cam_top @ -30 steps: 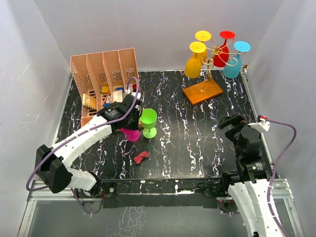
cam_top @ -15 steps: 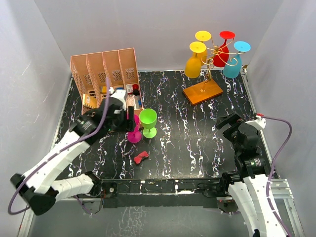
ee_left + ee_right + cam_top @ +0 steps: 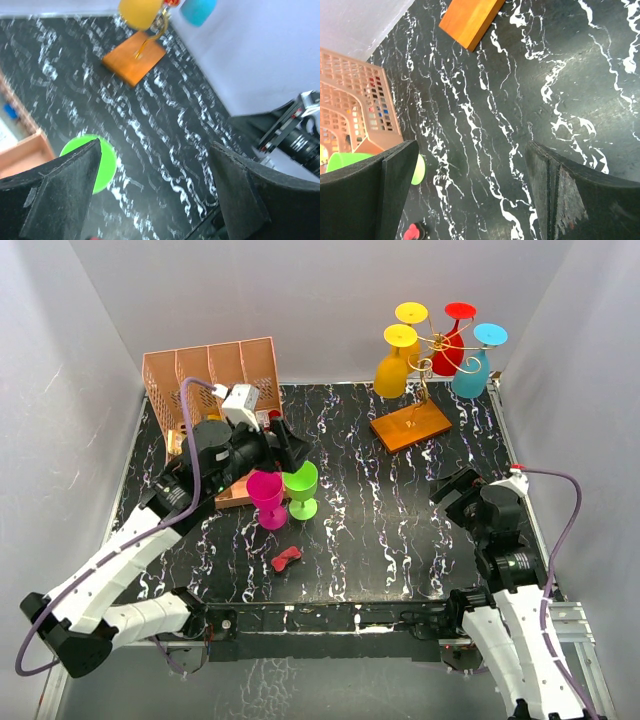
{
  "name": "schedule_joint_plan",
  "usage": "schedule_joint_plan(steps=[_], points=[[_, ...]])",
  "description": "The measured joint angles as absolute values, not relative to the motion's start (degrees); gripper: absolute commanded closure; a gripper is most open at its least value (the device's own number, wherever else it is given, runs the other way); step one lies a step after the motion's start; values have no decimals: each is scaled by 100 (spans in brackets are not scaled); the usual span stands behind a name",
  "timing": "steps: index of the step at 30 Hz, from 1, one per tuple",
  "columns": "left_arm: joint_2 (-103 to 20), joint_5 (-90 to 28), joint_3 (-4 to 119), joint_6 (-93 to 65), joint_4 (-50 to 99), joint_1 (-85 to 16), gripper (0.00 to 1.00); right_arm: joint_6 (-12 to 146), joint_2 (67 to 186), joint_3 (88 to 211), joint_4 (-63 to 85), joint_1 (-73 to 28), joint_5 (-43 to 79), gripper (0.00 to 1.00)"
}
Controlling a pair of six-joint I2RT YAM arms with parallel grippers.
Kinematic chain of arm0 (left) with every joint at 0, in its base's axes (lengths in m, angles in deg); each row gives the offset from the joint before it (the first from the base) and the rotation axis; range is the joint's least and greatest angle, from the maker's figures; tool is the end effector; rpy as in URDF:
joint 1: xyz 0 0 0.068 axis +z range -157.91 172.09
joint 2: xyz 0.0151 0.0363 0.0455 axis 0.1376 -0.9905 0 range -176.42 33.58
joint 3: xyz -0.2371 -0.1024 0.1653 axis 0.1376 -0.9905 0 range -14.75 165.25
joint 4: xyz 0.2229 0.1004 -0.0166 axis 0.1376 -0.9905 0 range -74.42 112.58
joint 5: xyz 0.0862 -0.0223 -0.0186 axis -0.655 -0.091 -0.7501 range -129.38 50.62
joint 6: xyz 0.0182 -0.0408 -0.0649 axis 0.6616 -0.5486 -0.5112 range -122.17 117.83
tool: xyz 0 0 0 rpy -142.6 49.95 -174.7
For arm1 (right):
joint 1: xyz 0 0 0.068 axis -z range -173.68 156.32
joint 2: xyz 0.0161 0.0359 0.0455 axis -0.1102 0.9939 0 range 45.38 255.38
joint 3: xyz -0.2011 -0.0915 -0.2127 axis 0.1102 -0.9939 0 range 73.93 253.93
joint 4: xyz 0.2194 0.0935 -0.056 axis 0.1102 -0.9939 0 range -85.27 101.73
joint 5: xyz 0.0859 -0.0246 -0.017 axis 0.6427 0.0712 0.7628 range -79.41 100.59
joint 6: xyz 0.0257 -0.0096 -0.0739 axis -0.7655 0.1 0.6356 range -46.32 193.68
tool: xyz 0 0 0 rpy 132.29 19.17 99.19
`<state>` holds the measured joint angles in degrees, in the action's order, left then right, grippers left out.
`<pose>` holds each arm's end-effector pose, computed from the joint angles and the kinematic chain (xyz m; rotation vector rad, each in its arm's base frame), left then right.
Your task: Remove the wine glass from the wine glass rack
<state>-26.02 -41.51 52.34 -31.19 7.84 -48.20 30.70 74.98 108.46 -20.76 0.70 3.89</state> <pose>0.1746 -0.1449 0.4425 0.1453 1.7688 -0.8618 0.1069 0.0026 0.2750 0.7330 1.9392 0.4063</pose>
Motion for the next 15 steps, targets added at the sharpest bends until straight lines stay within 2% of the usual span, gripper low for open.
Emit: schedule_joint_plan(steps=[8,15], points=[[-3056,-3923,5513,-2148,2259,-4820,8,3103,7269,11034,-2425,70,598,6],[-2339,-4317,4827,-1161,2891,-4820,4,4178,7936,12736,-2476,70,28,6]])
